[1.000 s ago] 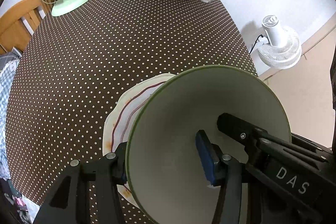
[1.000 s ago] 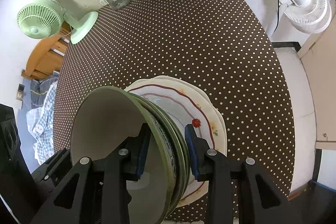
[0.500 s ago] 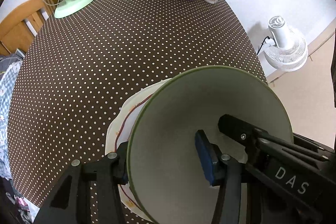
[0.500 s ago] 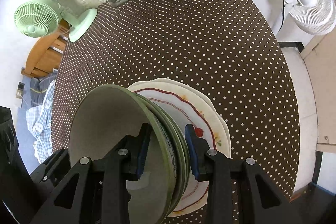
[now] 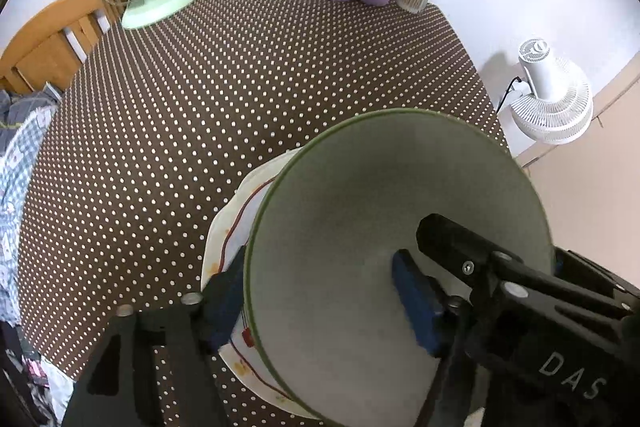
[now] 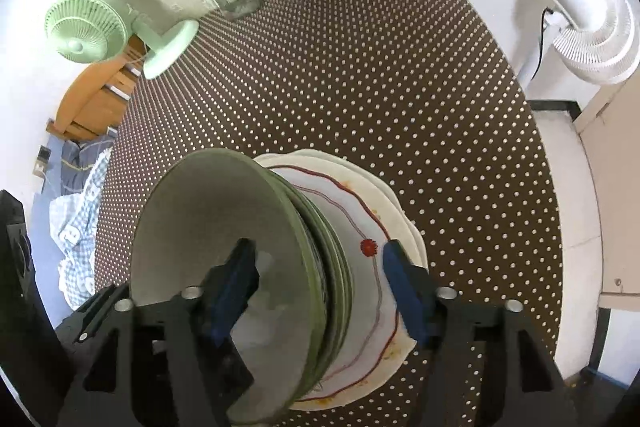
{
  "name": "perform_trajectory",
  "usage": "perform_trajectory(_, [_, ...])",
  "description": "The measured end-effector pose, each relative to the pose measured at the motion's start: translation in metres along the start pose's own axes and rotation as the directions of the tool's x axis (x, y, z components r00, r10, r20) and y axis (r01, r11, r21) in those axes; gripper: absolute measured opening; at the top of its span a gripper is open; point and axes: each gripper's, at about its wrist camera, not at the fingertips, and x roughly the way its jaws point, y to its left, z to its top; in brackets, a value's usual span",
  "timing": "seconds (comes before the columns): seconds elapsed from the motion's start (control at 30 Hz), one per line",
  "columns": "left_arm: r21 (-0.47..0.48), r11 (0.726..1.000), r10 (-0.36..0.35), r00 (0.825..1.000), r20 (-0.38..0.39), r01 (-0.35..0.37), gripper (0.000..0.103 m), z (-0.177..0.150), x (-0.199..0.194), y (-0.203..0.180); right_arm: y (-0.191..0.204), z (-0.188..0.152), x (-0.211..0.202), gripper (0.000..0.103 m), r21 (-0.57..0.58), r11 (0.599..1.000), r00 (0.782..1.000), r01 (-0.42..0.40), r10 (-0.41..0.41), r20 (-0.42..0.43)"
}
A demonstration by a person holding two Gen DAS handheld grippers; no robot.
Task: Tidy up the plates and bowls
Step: 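Lower the bowl stack onto the plates and open the right gripper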
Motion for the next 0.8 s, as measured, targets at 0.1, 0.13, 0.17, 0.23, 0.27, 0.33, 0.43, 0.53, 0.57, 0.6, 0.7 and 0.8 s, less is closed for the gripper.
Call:
perform_trajectory(0.1, [0.019, 1.0, 0.008, 1.0, 0.024, -0.009, 0.085, -0.003, -0.01, -0.003, 0.003, -0.004, -0.009, 0.075, -0.019, 1.0, 1.0, 0.017, -0.016, 0.024])
perform_trajectory(0.13, [0.024, 1.0, 0.011, 0.999, 0.033, -0.012, 0.087, -0.005, -0.013, -0.003, 0.004, -0.006, -0.012, 0.075, -0.024, 1.0, 0.999, 0.019, -0.019, 0.033])
perform_trajectory(0.17, [0.029, 0.999, 0.014, 0.999, 0.044, -0.015, 0.088, -0.006, -0.017, -0.002, 0.006, -0.007, -0.015, 0.076, -0.026, 0.999, 0.999, 0.025, -0.024, 0.04])
perform_trajectory(0.23, [0.032, 0.999, 0.016, 0.997, 0.07, -0.018, 0.088, -0.008, -0.024, 0.001, 0.009, -0.01, -0.023, 0.076, -0.032, 0.999, 0.997, 0.041, -0.039, 0.065])
perform_trajectory(0.27, [0.035, 0.999, 0.015, 0.996, 0.087, -0.018, 0.088, -0.009, -0.028, 0.003, 0.012, -0.011, -0.026, 0.076, -0.035, 0.998, 0.996, 0.049, -0.046, 0.079])
perform_trajectory(0.33, [0.038, 0.999, 0.017, 0.993, 0.119, -0.022, 0.088, -0.01, -0.038, 0.007, 0.017, -0.014, -0.035, 0.077, -0.043, 0.996, 0.991, 0.075, -0.07, 0.112])
perform_trajectory(0.43, [0.047, 0.998, 0.026, 0.982, 0.185, -0.036, 0.088, -0.011, -0.055, 0.014, 0.028, -0.019, -0.051, 0.076, -0.047, 0.992, 0.979, 0.114, -0.104, 0.175])
perform_trajectory(0.53, [0.049, 0.997, 0.039, 0.967, 0.254, -0.053, 0.088, -0.016, -0.074, 0.029, 0.04, -0.028, -0.066, 0.077, -0.038, 0.99, 0.963, 0.138, -0.125, 0.24])
perform_trajectory(0.57, [0.048, 0.997, 0.042, 0.962, 0.269, -0.057, 0.088, -0.017, -0.079, 0.034, 0.046, -0.031, -0.071, 0.076, -0.033, 0.989, 0.957, 0.142, -0.129, 0.258])
perform_trajectory(0.6, [0.046, 0.997, 0.045, 0.956, 0.29, -0.061, 0.088, -0.02, -0.086, 0.04, 0.05, -0.033, -0.073, 0.076, -0.03, 0.989, 0.954, 0.145, -0.132, 0.269])
perform_trajectory(0.7, [0.044, 0.996, 0.061, 0.935, 0.349, -0.082, 0.088, -0.026, -0.103, 0.054, 0.068, -0.045, -0.084, 0.077, -0.027, 0.987, 0.938, 0.158, -0.142, 0.315])
perform_trajectory(0.8, [0.052, 0.994, 0.068, 0.916, 0.396, -0.096, 0.088, -0.036, -0.118, 0.07, 0.088, -0.062, -0.094, 0.077, -0.026, 0.985, 0.921, 0.169, -0.149, 0.361])
